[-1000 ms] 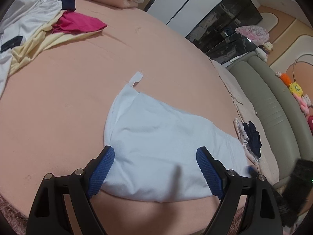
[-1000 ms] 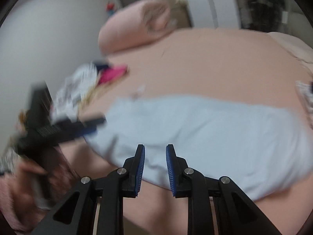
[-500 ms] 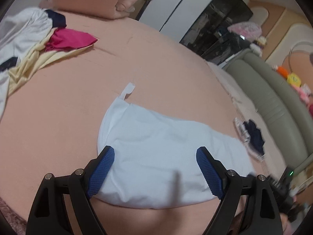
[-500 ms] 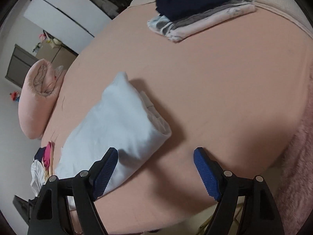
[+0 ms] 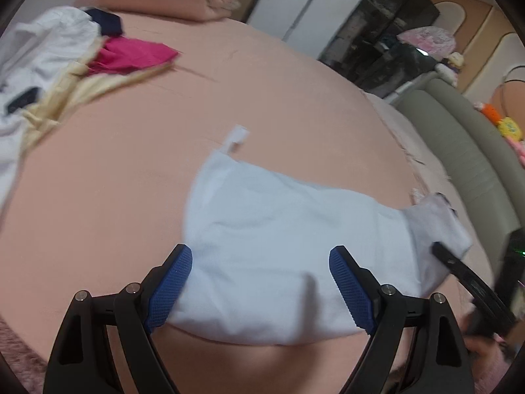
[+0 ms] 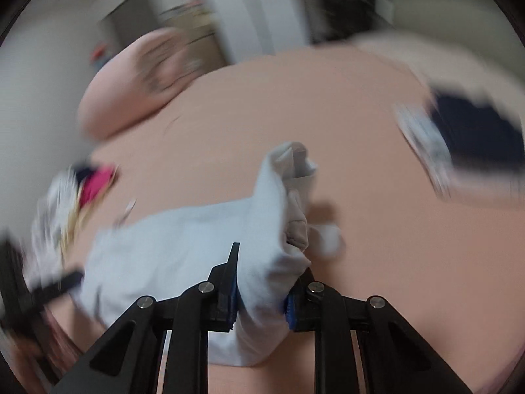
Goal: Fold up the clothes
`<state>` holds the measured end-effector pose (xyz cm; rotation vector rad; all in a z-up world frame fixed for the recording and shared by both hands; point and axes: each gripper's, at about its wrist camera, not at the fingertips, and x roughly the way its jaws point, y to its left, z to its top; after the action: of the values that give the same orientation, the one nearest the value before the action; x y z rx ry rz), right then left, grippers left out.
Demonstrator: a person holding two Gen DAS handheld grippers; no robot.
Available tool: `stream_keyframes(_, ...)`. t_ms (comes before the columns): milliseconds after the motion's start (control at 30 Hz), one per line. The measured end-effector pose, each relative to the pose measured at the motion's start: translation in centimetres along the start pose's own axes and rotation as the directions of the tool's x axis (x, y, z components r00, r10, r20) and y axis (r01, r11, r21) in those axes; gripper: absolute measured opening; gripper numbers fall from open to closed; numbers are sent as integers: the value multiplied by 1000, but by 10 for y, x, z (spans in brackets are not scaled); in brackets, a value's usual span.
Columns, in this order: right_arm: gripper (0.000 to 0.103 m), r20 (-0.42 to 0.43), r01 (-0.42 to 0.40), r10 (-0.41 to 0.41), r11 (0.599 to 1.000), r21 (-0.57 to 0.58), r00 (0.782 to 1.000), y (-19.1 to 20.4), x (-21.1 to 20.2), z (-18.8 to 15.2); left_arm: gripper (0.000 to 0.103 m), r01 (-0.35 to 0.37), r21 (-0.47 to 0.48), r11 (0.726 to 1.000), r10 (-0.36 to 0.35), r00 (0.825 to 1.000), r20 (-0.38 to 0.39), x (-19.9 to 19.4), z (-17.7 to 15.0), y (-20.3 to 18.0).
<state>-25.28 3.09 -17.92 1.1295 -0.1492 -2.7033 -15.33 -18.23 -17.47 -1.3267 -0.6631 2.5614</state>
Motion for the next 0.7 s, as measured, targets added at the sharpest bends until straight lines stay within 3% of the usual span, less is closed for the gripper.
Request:
stream_keyframes(100,20,21,-10,14,980,-201,1000,45,1,-1,86,-30,-74,997,29,999,-18,-5,-2,12)
stream_keyframes(267,20,-102,-6,-34,931,-365,994,79,40,-26,86,-82,-194,978,73,996,-51,-13,-4,32)
stream_keyframes(333,24,-112,-23,-18,934,-357,994,76,47,-29,85,-93,-240,966,79,995,-65,-17,-6,40)
stream_keyframes(367,25,-107,-32,-5,937,-347,994,75,43,-27,85,-53,-263,963,36,997,-69,-17,-11,39)
stream_keyframes(433,43,-116,-73,39,949,-306,992,69,40,-27,84,-7,-301,954,-14,997,-70,-15,-20,37)
stream_keyframes(500,53,-129,-121,90,959,-256,988,61,38,-28,84,5,-321,947,-25,998,-58,-10,-26,35)
stream_keyframes(667,53,-149,-239,220,963,-128,964,41,32,-30,78,75,-290,954,-97,993,-62,0,-18,22)
stream_keyframes(700,53,-150,-262,245,960,-101,958,37,31,-31,78,61,-266,962,-84,994,-75,5,-18,18)
